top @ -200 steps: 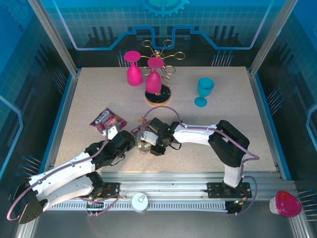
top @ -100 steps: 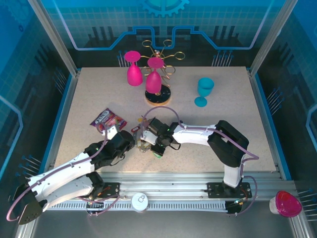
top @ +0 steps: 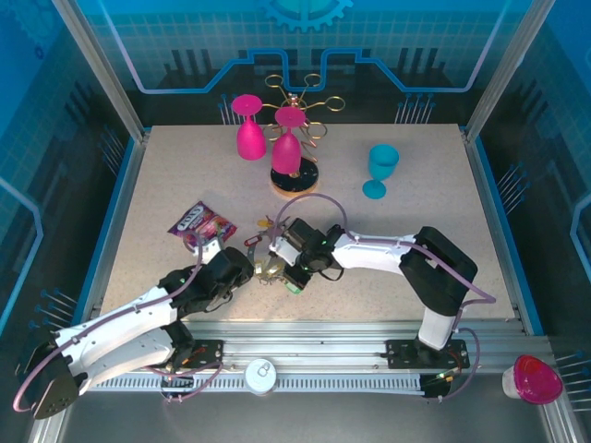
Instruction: Put the keys on the keyring
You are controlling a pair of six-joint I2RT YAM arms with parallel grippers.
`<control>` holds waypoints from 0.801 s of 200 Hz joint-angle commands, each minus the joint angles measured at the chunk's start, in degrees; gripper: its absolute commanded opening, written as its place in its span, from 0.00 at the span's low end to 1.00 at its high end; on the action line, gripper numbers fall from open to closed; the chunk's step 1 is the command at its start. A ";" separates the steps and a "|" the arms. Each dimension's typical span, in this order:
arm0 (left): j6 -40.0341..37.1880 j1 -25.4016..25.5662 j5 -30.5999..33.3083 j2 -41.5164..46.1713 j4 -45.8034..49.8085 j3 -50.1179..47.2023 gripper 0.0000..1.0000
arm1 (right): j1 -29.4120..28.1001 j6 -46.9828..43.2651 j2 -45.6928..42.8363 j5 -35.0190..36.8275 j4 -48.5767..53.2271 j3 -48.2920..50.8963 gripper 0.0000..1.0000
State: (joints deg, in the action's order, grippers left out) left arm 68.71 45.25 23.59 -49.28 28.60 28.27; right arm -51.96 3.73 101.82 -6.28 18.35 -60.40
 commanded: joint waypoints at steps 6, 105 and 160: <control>1.46 -0.34 -3.47 -0.37 -2.05 -1.39 0.45 | 1.59 3.76 -2.68 -2.48 -0.77 0.70 0.00; 4.75 -0.04 -6.08 -5.44 -7.52 -2.30 0.46 | 2.97 18.40 -1.03 -6.49 -2.28 0.62 0.19; 5.00 -0.08 -5.21 -4.85 -6.96 -2.29 0.46 | 2.32 28.31 -0.36 -6.49 -4.32 1.49 0.20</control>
State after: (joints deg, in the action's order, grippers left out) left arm 72.53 45.25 17.93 -54.81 21.52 26.79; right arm -49.71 25.43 100.73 -11.68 15.73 -59.92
